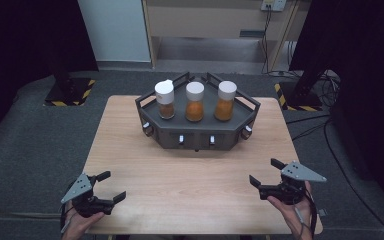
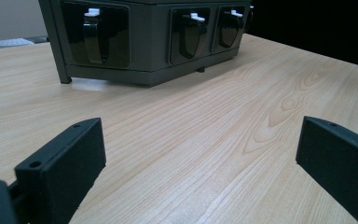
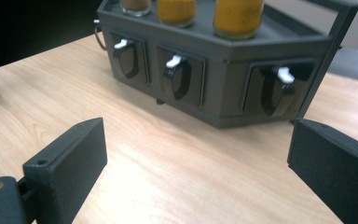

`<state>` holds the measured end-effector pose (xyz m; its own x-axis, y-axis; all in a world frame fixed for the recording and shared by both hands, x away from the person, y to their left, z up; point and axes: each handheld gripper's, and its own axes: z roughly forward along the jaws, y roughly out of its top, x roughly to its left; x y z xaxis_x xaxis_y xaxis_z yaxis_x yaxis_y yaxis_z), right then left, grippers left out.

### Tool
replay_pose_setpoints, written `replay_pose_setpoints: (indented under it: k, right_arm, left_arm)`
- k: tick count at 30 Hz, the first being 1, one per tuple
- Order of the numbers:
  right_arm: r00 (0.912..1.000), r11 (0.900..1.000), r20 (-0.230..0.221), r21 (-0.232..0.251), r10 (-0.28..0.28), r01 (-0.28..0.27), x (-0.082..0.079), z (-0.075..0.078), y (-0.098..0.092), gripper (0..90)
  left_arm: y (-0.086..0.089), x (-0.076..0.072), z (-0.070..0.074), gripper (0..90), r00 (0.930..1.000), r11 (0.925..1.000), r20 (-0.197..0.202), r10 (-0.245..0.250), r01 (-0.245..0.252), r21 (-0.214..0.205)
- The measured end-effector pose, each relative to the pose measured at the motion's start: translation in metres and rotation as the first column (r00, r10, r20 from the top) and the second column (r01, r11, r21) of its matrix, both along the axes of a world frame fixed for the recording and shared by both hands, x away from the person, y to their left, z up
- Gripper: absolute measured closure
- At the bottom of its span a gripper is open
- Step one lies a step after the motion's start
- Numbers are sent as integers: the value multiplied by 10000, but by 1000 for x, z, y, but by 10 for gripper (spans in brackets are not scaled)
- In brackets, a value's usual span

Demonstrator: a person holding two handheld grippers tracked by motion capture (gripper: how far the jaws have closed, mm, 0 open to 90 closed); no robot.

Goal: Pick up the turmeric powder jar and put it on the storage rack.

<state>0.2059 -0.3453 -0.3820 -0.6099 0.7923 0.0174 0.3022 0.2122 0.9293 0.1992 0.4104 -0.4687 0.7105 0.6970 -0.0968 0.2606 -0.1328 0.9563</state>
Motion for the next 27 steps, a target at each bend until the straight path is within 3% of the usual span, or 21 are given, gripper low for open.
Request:
replay_pose_setpoints:
  k: [6,9,27]
  right_arm:
    - [9998,9998,-156,202,-82,85,-6,-15,-3,49]
    - [9997,9999,-216,66,-90,91,-8,-18,-2,50]
    - [9994,9999,-342,129,107,-103,-4,-39,-5,54]
  left_arm:
    - [0,0,0,3,10000,10000,8,10,-10,3]
    - [0,0,0,3,10000,10000,17,0,0,4]
    - [0,-2,1,4,9998,10000,180,-71,70,63]
